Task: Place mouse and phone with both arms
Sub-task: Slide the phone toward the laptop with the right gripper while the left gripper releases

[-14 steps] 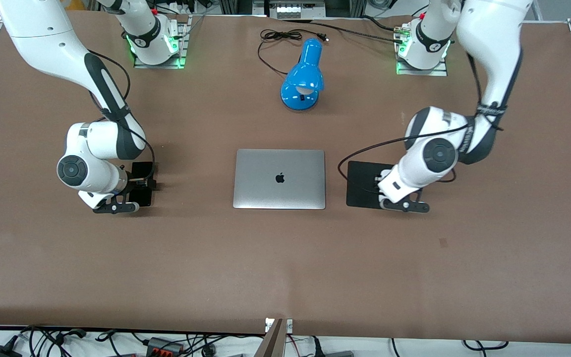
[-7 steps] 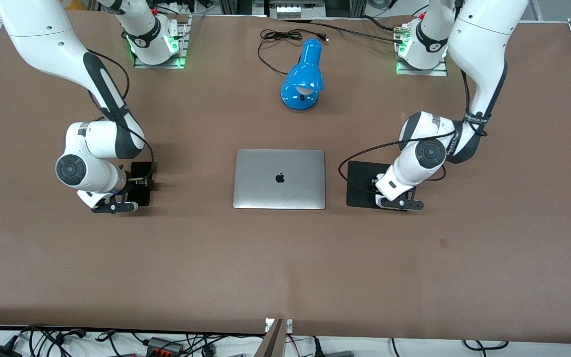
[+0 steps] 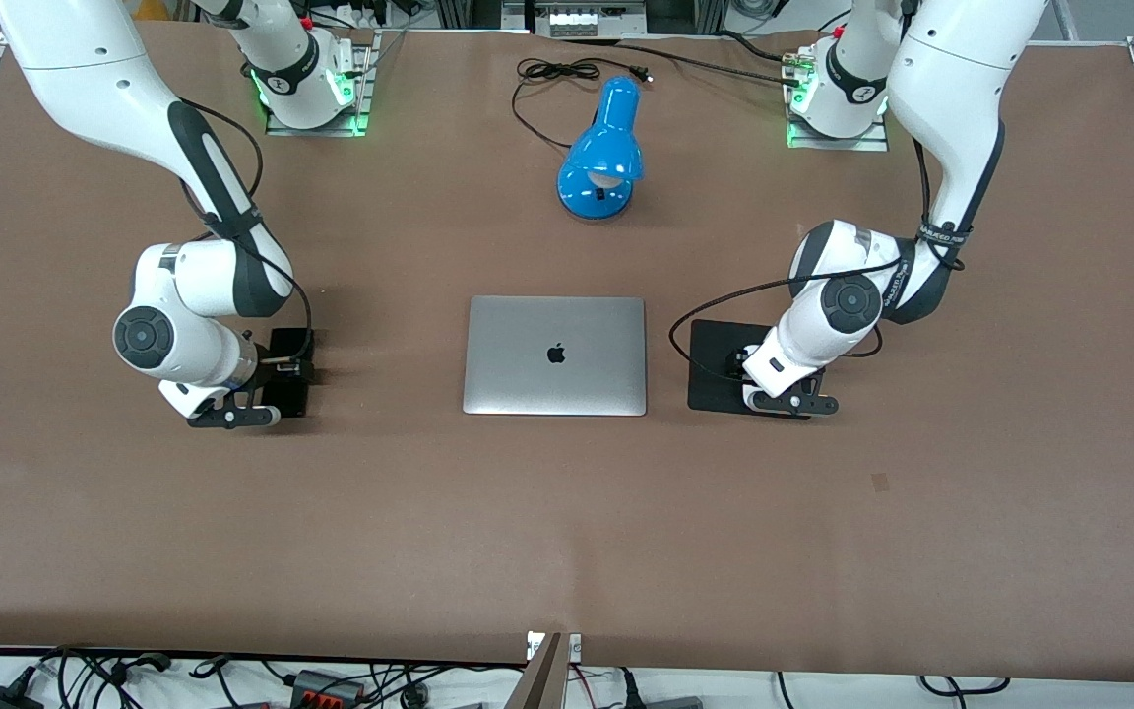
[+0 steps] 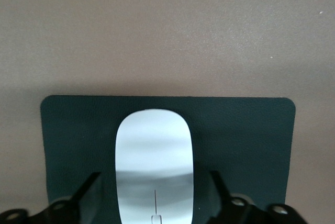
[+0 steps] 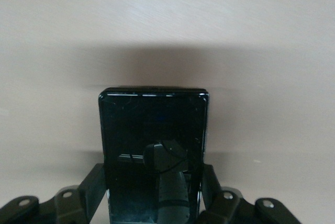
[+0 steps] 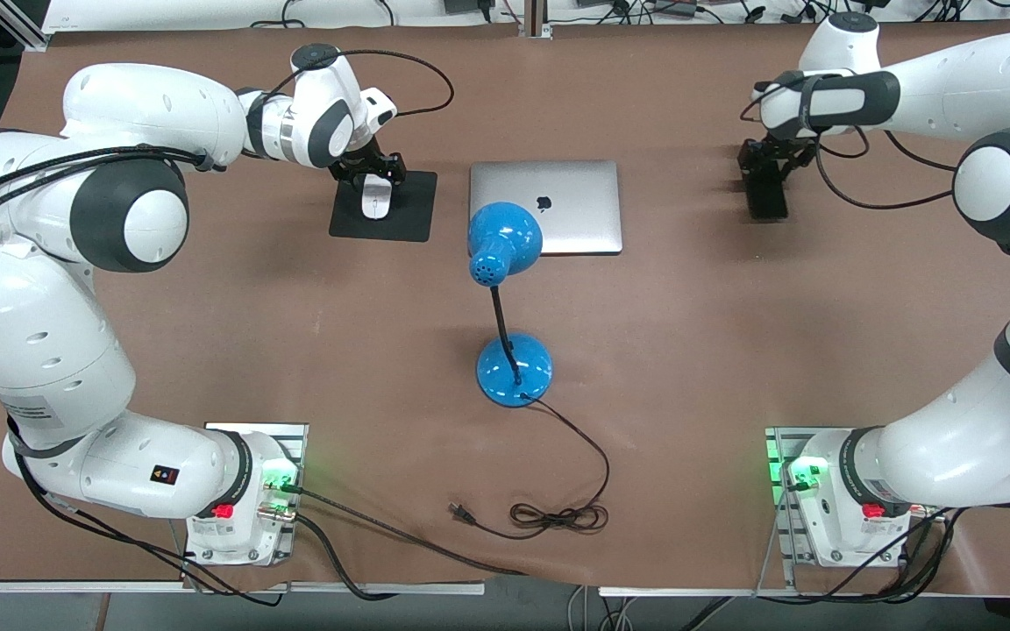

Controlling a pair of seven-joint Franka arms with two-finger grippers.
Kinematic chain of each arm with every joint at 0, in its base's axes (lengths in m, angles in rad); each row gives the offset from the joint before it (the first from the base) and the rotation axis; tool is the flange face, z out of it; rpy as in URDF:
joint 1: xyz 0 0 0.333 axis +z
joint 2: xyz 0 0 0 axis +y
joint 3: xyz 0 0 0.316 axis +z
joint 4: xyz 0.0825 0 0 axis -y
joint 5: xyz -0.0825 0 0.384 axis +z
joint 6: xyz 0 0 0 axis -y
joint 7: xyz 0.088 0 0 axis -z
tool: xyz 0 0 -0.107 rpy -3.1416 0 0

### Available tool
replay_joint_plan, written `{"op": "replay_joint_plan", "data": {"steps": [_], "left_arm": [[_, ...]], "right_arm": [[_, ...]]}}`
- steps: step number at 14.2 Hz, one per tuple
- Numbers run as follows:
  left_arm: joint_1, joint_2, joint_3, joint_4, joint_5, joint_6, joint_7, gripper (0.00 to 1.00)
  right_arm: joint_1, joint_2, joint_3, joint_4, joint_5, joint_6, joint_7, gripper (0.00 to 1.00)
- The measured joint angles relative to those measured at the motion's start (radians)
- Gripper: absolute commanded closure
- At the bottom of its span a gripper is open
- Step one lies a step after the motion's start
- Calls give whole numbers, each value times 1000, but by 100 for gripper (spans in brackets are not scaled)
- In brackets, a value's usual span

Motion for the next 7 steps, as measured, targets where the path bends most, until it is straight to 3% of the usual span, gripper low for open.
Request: {"op": "replay_joint_plan", "data": {"steps": [3, 7], "left_arm": [[0, -1, 0, 1, 0, 2, 0, 0], [5, -41, 2, 14, 0, 7, 0, 0]], "right_arm": [[41, 3, 26, 43, 89, -7, 57, 81], [156, 60, 34, 124, 100, -9, 212, 81]]}}
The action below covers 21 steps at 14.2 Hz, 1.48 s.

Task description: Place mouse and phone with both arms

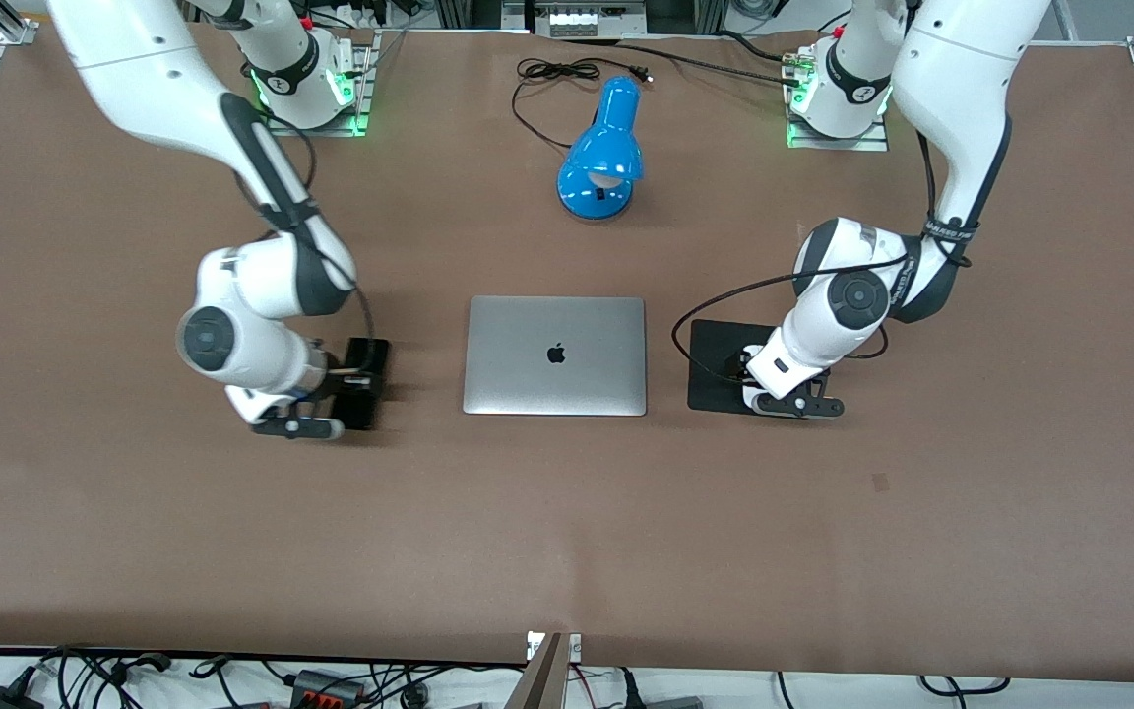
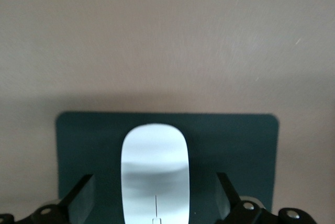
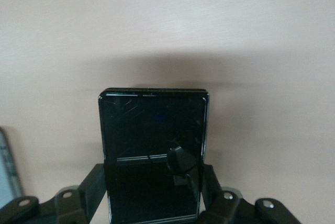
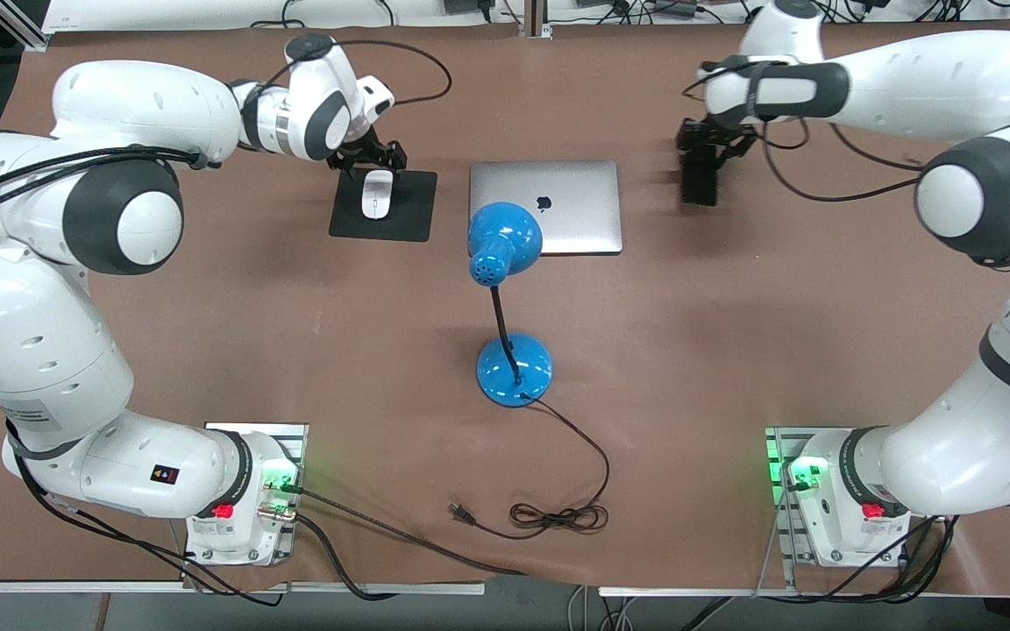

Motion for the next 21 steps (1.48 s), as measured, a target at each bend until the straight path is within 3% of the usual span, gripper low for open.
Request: {"op": "replay_joint_plan", "data": {"steps": [3, 5, 10, 11, 13, 14, 17, 21], "left_arm": [[2, -72, 5, 10, 0, -9, 0, 0], [9, -112, 13, 40, 0, -93, -1, 0], [25, -150, 22, 316, 15, -573, 0, 0], [27, -155, 22, 368, 40, -656, 0, 0], [28, -158, 22, 480, 79, -828, 14, 0], [29, -160, 22, 576, 85, -959, 38, 0], [66, -171, 23, 698, 87, -1137, 109, 0], [190, -216, 24, 734, 7, -1198, 210, 0]], "right_arm": [[61, 60, -1, 34, -3, 2, 60, 80], [67, 61, -4, 42, -9, -6, 63, 80], [74, 61, -1, 42, -94, -9, 42, 80], [76, 61, -1, 42, -102, -9, 38, 70], [77, 61, -1, 42, -103, -9, 34, 0], [77, 62, -2, 42, -104, -9, 34, 0], [74, 66, -12, 59, -104, 0, 43, 0], [22, -35, -31, 140, -104, -34, 53, 0]]}}
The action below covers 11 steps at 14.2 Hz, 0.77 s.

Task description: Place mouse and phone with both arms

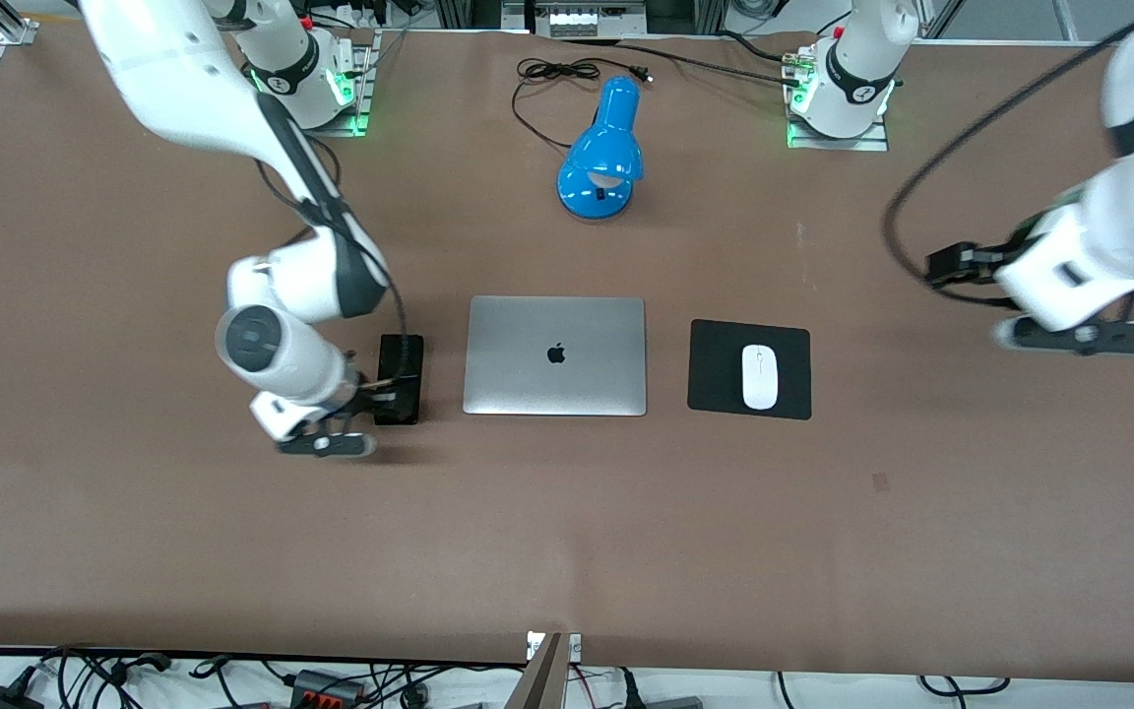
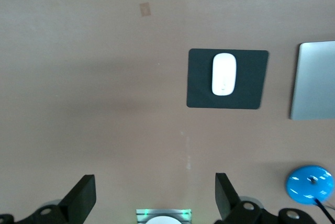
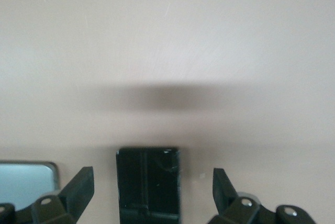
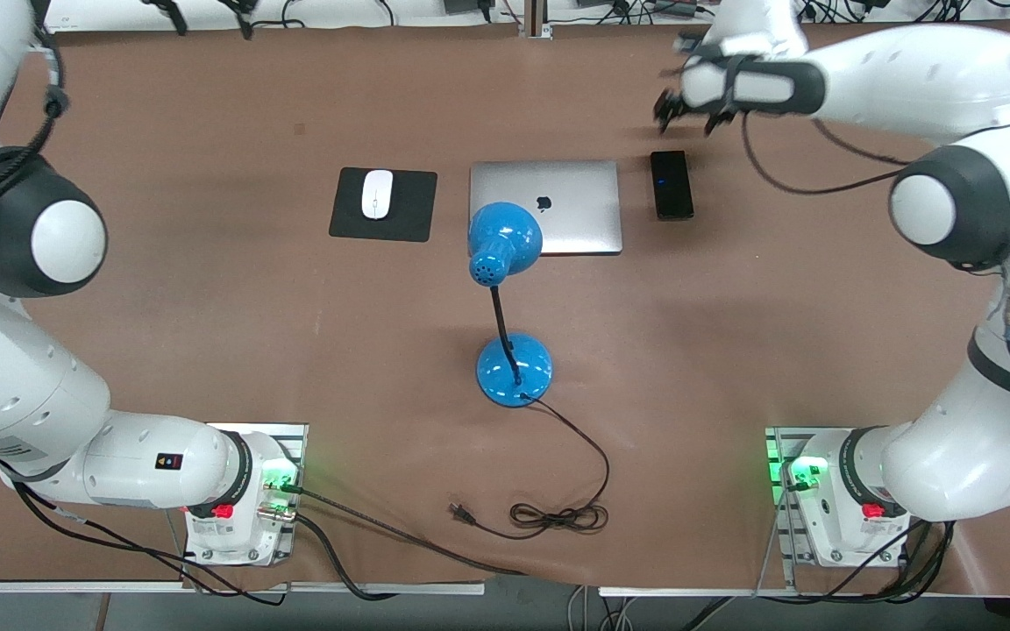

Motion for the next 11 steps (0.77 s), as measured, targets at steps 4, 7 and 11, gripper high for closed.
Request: {"op": "replay_joint_plan", "data": {"steps": [4, 7, 11], "left_arm": [[36, -146, 24, -137, -27, 54, 97, 0], [35, -255, 37, -307, -31, 278, 114, 0], [15, -315, 38, -412, -31, 334, 115, 0]], "right_arm": [[-153, -210, -7, 25, 0, -245, -8, 0], [-234, -302, -8, 81, 0, -471, -88, 0], [-358, -315, -9, 272, 0, -734, -276, 0]]}}
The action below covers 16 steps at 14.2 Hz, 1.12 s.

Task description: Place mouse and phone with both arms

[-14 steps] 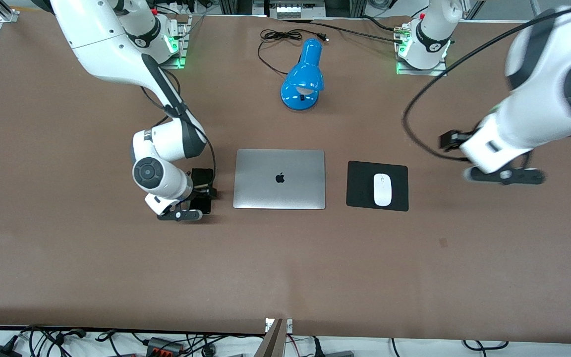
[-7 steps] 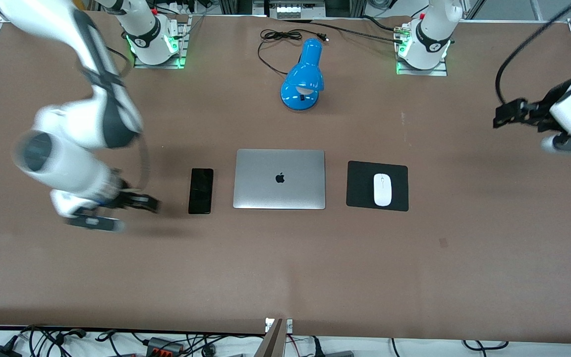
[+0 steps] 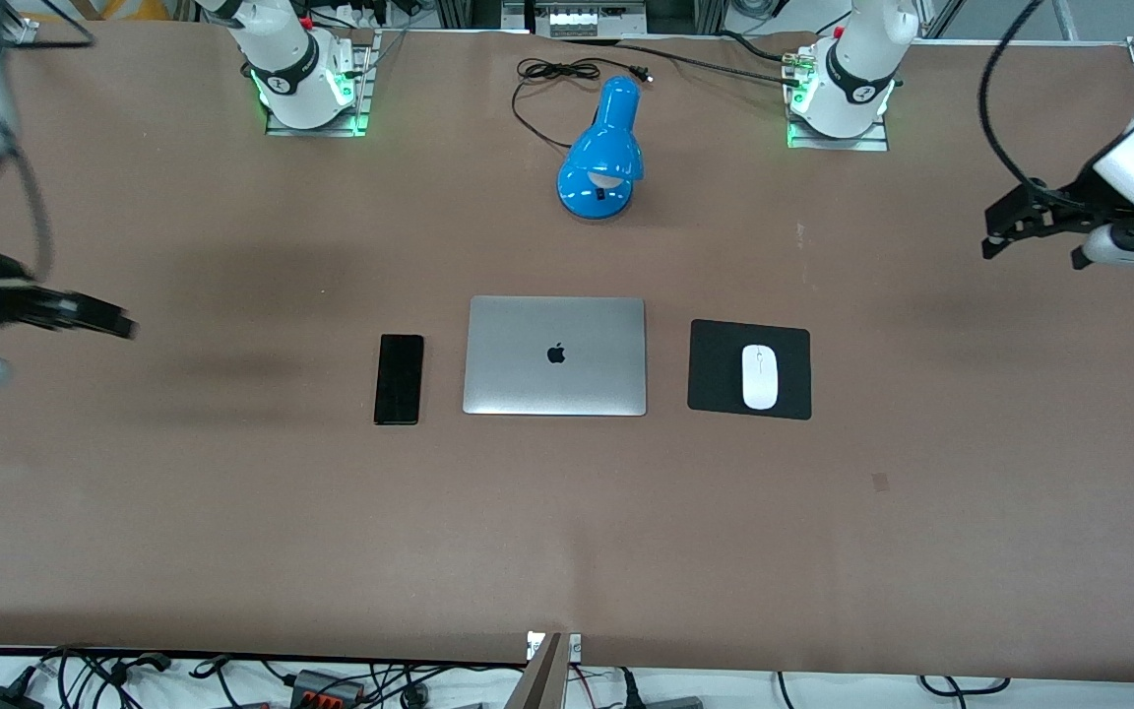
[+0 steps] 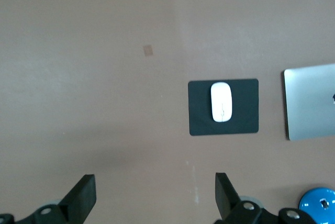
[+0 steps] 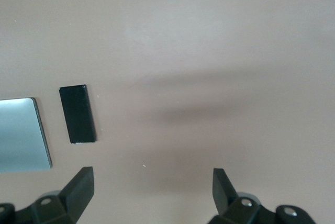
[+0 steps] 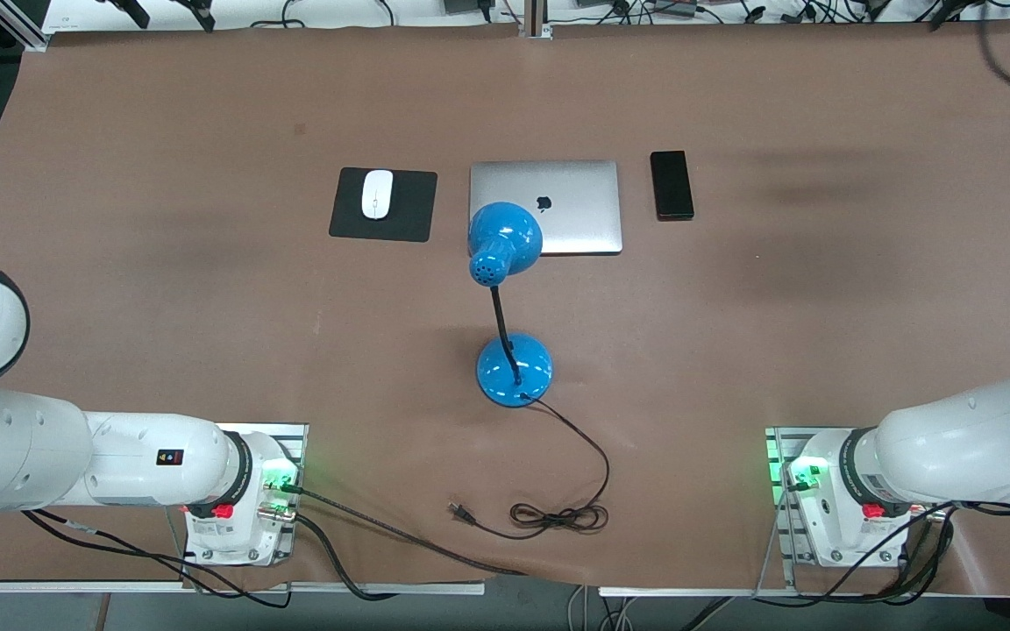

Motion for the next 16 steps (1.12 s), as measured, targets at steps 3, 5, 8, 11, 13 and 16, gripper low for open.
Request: {"op": "replay_joint_plan", "data": {"steps": [3, 5, 8, 11, 13, 16], "left_arm": [[8, -7, 7, -19, 0, -7, 0, 0], [12, -7, 7, -19, 0, -25, 3, 0], [13, -7, 10, -19, 0, -66, -1, 0], [20, -7, 14, -19, 0, -72, 0, 0], [20, -7, 12, -18, 0, -73, 17, 0], [20, -7, 11, -8, 0, -73, 83, 0]], "right_arm": [[-52, -22, 0, 27, -1, -14, -8, 0], [-72, -65, 1, -2, -6, -14, -8, 0], [-76, -190, 3, -125, -12, -20, -8, 0], [-75, -260, 17, -187, -31, -17, -8, 0], [-71, -258, 27, -188, -81, -14, -20, 0], [-67, -248, 32, -188, -106, -8, -47, 0]]}}
